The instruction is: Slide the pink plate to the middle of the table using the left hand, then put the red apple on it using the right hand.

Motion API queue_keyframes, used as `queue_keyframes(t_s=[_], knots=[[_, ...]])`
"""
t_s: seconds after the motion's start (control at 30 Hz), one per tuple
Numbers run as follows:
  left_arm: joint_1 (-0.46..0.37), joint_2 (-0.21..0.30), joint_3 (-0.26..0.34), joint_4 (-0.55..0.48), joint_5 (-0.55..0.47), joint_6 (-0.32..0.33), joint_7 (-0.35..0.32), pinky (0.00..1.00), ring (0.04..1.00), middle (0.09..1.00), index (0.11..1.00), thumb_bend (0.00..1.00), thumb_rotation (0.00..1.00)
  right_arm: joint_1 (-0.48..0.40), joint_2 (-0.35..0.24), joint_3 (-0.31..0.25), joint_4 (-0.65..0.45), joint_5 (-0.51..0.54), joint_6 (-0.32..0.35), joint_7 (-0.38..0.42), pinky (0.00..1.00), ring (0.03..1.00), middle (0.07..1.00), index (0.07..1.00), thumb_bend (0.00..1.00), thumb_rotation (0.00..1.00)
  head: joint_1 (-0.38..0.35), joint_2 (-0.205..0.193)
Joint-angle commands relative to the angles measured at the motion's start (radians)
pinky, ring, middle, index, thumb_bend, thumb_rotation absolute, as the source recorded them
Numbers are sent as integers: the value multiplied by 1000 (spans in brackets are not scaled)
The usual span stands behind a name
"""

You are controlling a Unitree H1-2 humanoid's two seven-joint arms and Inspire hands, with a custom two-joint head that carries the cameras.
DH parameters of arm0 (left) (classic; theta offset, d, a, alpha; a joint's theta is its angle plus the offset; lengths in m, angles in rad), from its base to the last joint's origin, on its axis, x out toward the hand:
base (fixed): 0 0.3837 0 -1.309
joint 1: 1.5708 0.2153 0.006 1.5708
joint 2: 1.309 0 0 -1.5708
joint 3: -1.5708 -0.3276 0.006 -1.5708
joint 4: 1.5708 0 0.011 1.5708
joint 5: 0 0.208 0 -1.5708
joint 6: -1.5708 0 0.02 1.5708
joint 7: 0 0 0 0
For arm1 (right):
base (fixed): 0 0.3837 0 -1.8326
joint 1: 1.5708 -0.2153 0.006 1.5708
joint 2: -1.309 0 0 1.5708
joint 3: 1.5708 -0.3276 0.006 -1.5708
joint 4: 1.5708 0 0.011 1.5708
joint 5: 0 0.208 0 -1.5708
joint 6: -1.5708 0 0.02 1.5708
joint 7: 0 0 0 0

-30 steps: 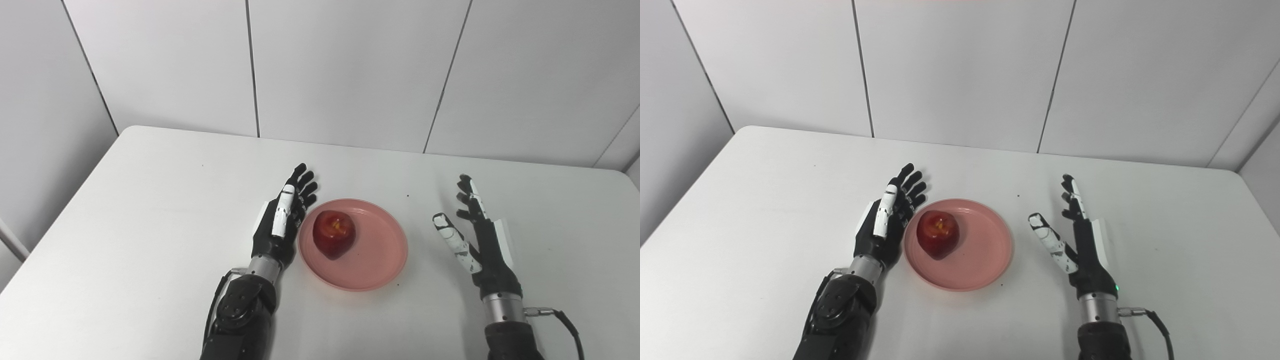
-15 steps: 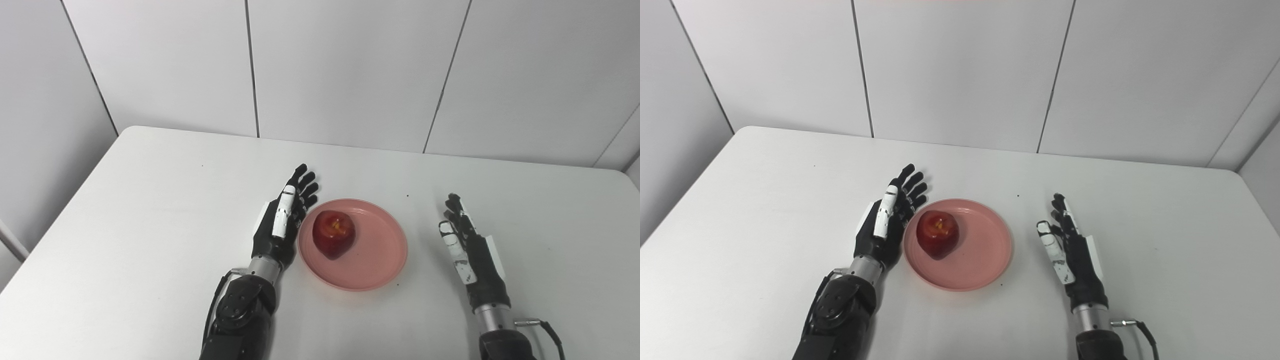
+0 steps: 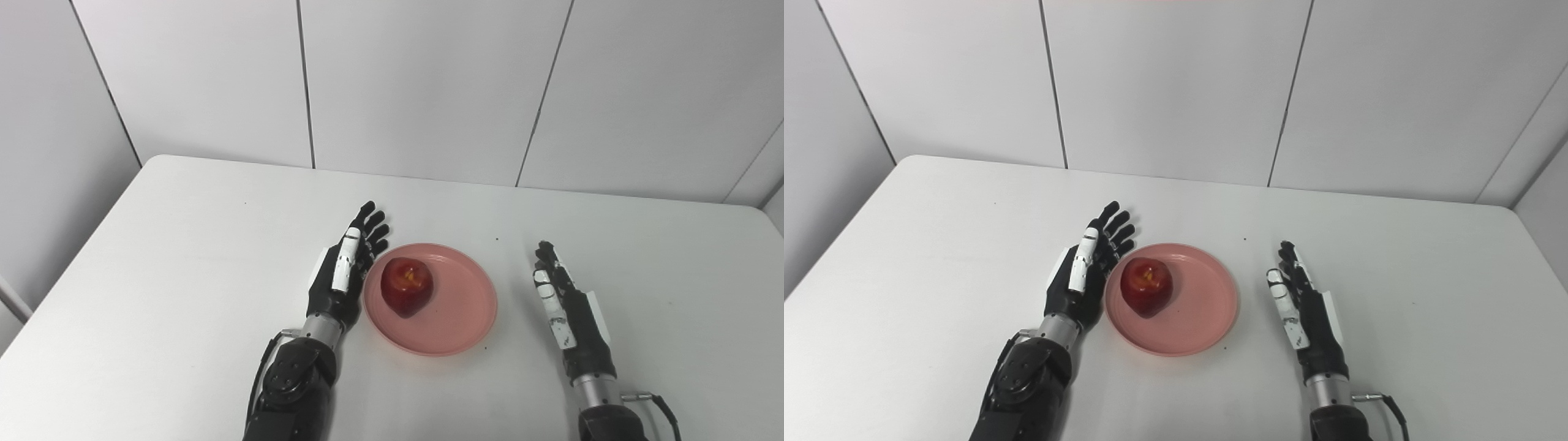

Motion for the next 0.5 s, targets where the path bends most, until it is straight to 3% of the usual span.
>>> queue_keyframes(t_s=[0.0, 0.47], knots=[[52, 21, 6, 37, 8, 13, 4, 933, 930, 944, 925, 382, 1000, -15, -1, 0, -23, 6, -73, 7, 917, 941, 946, 938, 383, 1000, 0, -1], [52, 20, 8, 36, 1, 17, 1, 940, 934, 947, 927, 377, 1000, -15, 1, -4, -14, 2, -91, 8, 908, 936, 943, 934, 412, 1000, 3, -5]])
